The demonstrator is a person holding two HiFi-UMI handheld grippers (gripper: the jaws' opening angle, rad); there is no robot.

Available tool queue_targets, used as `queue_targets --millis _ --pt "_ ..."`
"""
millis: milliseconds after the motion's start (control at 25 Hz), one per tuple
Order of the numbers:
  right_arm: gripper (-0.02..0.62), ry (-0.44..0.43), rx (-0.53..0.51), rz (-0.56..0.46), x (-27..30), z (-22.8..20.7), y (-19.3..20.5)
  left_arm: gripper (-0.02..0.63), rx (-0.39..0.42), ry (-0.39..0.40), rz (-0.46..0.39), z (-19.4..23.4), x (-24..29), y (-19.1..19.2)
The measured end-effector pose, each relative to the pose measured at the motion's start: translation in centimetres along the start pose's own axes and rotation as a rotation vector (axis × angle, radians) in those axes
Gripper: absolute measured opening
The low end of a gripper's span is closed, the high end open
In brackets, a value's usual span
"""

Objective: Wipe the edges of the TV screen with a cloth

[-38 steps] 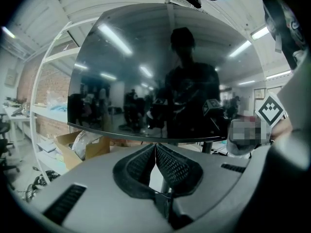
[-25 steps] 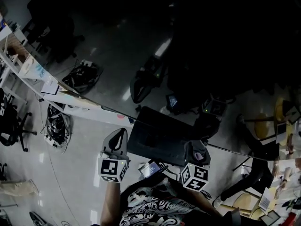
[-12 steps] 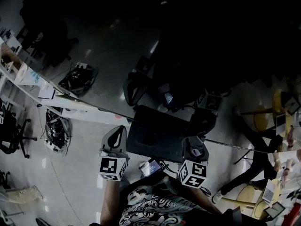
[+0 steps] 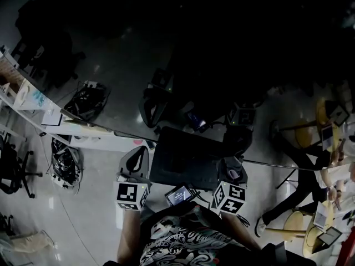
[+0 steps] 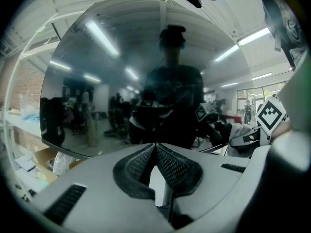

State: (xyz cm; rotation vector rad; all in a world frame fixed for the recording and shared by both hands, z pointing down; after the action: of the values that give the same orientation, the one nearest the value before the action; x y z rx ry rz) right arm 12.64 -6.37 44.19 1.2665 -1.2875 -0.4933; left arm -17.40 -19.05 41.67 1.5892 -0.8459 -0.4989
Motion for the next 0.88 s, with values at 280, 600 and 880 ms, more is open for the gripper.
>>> queue_targets --millis 280,600,880 --pt "0.21 0.087 0.005 -0.009 0.4 1.4 -0.1 0.017 0.008 0.042 -0.025 3.4 0.0 -0.2" --pt "0.21 0.168 0.034 -0.011 0.4 1.9 -0.3 0.018 0.044 0.121 -0.026 4.6 0.5 0.0" --pt "0.209 0.194 0.05 0.003 0.4 2.5 -0.5 0.017 0.04 0.16 -0.03 5.7 0.4 0.3"
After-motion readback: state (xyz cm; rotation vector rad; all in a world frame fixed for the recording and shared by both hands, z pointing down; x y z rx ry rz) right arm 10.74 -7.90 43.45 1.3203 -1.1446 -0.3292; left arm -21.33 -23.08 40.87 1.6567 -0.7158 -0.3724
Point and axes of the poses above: the fingertips, and each gripper's own axes: x forward along the fingers, z to its left, y out of its underside, the point moved 8 cm from there along -x, backward along the fingers, and after that the axes turned 12 degrees about x, right-handed, at the moved point
